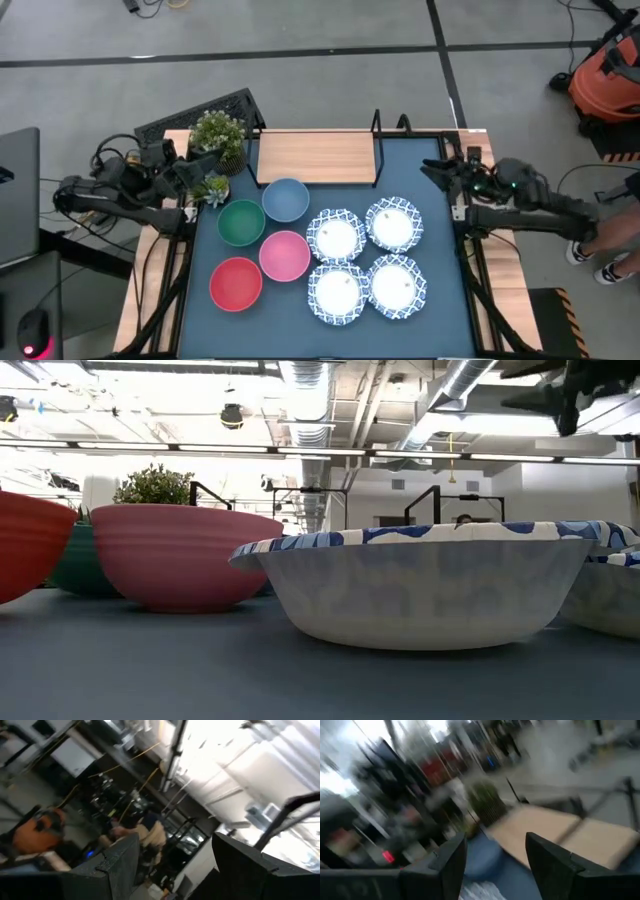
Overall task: Place and stack bowls onto a shelf
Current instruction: Put the white bowl on the shelf
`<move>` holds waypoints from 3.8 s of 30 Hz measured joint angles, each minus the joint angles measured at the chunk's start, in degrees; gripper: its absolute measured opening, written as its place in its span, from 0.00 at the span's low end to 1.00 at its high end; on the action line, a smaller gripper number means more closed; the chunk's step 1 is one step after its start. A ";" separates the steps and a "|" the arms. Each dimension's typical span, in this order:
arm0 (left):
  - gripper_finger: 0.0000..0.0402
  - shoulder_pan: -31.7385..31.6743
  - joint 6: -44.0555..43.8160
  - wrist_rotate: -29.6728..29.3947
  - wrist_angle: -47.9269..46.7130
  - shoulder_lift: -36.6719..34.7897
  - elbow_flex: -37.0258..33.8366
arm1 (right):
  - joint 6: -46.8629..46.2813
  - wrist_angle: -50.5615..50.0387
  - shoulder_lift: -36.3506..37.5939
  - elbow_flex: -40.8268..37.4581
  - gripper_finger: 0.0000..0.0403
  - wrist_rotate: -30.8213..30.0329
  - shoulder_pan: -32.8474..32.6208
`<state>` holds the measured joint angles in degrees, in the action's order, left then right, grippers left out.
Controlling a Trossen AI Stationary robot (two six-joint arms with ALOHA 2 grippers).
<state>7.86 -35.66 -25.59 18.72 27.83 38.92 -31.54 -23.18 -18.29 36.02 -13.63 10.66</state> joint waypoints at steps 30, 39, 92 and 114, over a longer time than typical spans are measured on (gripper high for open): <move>0.59 0.00 -5.65 -0.63 -18.34 -4.26 0.00 | -12.09 -31.74 -51.18 6.01 0.56 6.59 2.48; 0.59 0.00 -5.62 -0.67 -18.51 -4.26 0.00 | -8.90 -25.34 -51.42 -0.52 0.55 9.37 5.70; 0.59 -0.01 -5.66 -0.75 -22.84 -4.24 0.00 | 17.43 -31.01 -83.80 75.60 0.06 21.16 24.77; 0.59 0.00 -8.57 -0.76 -28.17 -4.25 0.00 | 38.60 -45.15 -99.60 78.02 0.06 16.51 32.53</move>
<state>7.86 -44.23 -26.35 -9.45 23.58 38.92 7.07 -68.34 -117.89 114.04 2.88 43.18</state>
